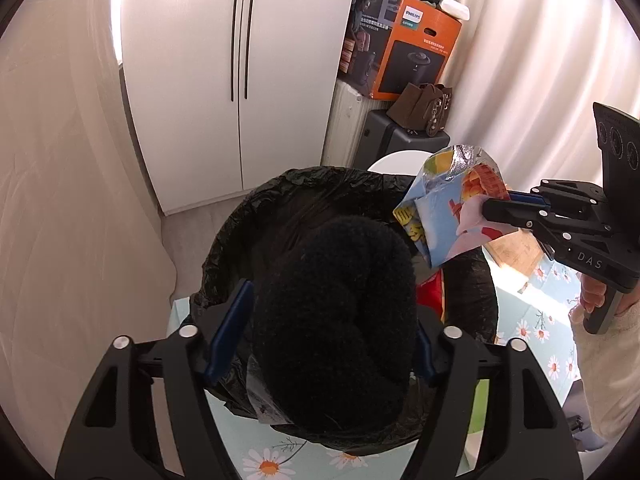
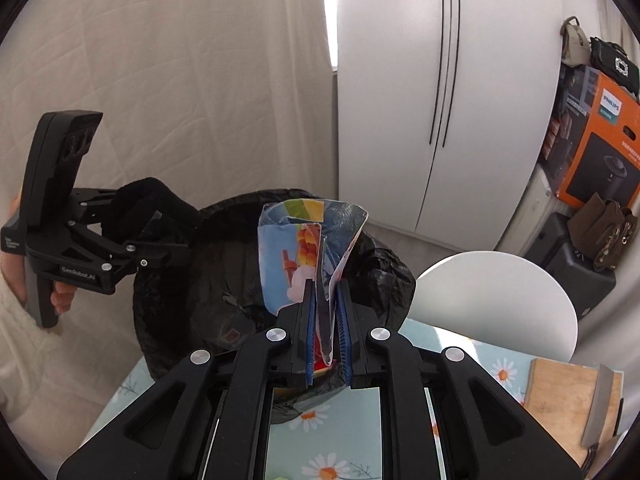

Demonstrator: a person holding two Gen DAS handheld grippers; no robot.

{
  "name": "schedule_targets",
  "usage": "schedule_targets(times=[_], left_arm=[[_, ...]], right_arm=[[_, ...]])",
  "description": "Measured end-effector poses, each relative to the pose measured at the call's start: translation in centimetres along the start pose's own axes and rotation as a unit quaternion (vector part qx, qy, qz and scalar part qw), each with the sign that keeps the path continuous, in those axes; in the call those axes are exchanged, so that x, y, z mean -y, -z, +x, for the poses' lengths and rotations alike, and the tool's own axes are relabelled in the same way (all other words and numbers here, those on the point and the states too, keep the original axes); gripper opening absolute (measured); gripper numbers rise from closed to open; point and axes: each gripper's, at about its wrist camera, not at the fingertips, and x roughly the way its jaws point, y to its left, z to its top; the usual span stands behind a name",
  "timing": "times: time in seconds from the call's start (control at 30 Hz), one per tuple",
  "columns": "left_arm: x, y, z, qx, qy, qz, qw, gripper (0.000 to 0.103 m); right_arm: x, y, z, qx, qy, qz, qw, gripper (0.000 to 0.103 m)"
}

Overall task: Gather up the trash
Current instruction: 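Open both tools to drop the cloth and wrapper into the bin, then move both tools back toward the tissues and green box piece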

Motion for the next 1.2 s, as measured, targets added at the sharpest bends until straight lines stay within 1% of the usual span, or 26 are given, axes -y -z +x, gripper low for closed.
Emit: schedule_targets(times=[0.03,0.07,0.1,0.13,0.2,0.27,0.3,0.37,0.43,0.47,0.6,0.7,0.77,0.83,0.97,1.1,1.2], left_arm=[[0.1,-0.1,-0.1,0.009,-0.005,0.003,0.9999,0.091],[0.1,0.0,-0.5,0.019,-0.005,0.005,0.9998,0.095],[0.1,0.2,-0.8,0.027,-0.003,0.005,0.9996,0.097],[0.1,0.3,-1.2,0.033,-0.003,0.004,0.9994,0.097],[-0.1,0.7,-1.8,0.04,-0.009,0.001,0.9992,0.097],[-0.4,1.2,-2.3,0.042,-0.008,-0.005,0.9991,0.097],[-0.4,1.4,-2.5,0.043,-0.008,-0.007,0.999,0.097],[-0.2,2.0,-3.0,0.043,-0.006,-0.008,0.999,0.097],[0.3,2.7,-3.4,0.039,-0.003,-0.005,0.9992,0.097],[0.7,3.1,-3.7,0.037,-0.004,-0.001,0.9993,0.097],[2.1,5.2,-4.8,0.028,-0.016,0.011,0.9994,0.097],[2.9,6.5,-5.6,0.025,-0.016,0.013,0.9995,0.097],[3.2,7.4,-6.0,0.023,-0.008,0.003,0.9997,0.097],[3.5,8.5,-6.3,0.024,-0.011,-0.009,0.9996,0.097],[4.0,10.6,-6.9,0.021,0.009,-0.032,0.9992,0.097],[4.9,12.6,-7.3,0.014,0.008,-0.034,0.9993,0.097],[5.5,14.1,-7.3,0.006,0.01,-0.032,0.9994,0.097]], right_arm=[[-0.1,-0.2,0.4,0.007,-0.001,0.002,1.0,0.027],[0.0,-0.2,0.4,0.013,-0.006,0.008,1.0,0.037],[0.0,-0.2,0.5,0.019,-0.01,0.015,1.0,0.057],[0.1,-0.1,0.5,0.026,-0.01,0.019,0.999,0.061],[0.1,0.0,0.6,0.028,-0.007,0.028,0.999,0.062],[0.1,0.3,0.7,0.024,0.002,0.037,0.999,0.068],[0.2,0.4,0.6,0.022,0.009,0.042,0.999,0.074],[0.3,0.9,0.1,0.018,0.015,0.054,0.998,0.076],[0.1,1.5,-0.7,0.02,0.014,0.062,0.998,0.083],[-0.1,1.8,-1.1,0.022,0.015,0.064,0.998,0.085],[-1.0,3.3,-2.7,0.019,0.033,0.072,0.997,0.085],[-1.7,4.4,-4.3,0.022,0.044,0.072,0.996,0.086],[-2.2,5.2,-5.1,0.02,0.048,0.072,0.996,0.086],[-2.7,5.9,-6.0,0.02,0.057,0.072,0.996,0.086],[-3.6,7.6,-7.5,0.013,0.066,0.071,0.995,0.086],[-4.4,9.5,-8.9,0.011,0.059,0.08,0.995,0.088],[-4.7,10.9,-9.3,0.002,0.07,0.082,0.994,0.089]])
